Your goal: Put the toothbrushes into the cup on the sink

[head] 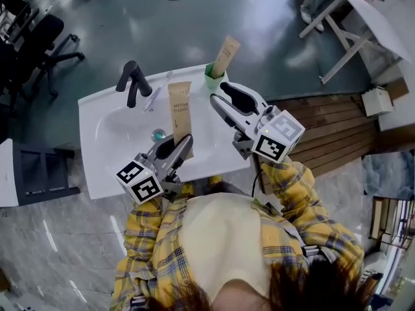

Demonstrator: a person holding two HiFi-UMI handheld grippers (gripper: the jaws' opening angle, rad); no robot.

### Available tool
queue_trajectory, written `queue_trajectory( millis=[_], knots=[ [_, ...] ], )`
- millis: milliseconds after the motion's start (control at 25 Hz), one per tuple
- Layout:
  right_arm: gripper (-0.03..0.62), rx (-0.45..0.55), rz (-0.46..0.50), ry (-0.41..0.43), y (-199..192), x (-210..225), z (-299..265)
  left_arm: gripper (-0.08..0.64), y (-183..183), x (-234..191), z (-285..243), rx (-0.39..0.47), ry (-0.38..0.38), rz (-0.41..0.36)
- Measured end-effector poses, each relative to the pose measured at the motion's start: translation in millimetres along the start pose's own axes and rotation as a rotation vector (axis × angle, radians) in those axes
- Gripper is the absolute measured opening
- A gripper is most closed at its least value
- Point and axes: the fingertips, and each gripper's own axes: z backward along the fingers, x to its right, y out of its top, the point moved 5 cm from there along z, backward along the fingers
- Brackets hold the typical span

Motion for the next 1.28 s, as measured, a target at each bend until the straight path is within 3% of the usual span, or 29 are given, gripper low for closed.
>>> queue_trajectory(
  millis=[200,360,640,840,1280],
  knots=[
    [0.156,-0.042,-0.087,0.143,-2,-28,-1,0.028,-2,3,-3,-0.033,-0.064,0.023],
    [0.156,-0.104,-0.11,0.167,-8,-38,-5,0.028,-3,4,-5,-0.05,-0.11,0.039],
    [0.156,-0.129,-0.263,0.248,-13,-46,-6,0.028,-11,14,-7,-0.126,-0.259,0.059],
    [0.156,-0.188,-0.264,0.296,-16,-53,-5,0.028,-17,25,-7,-0.171,-0.341,0.067],
    [0.092,-0.207,-0.287,0.374,-15,-56,-4,0.029,-19,27,-4,-0.186,-0.407,0.091]
  ],
)
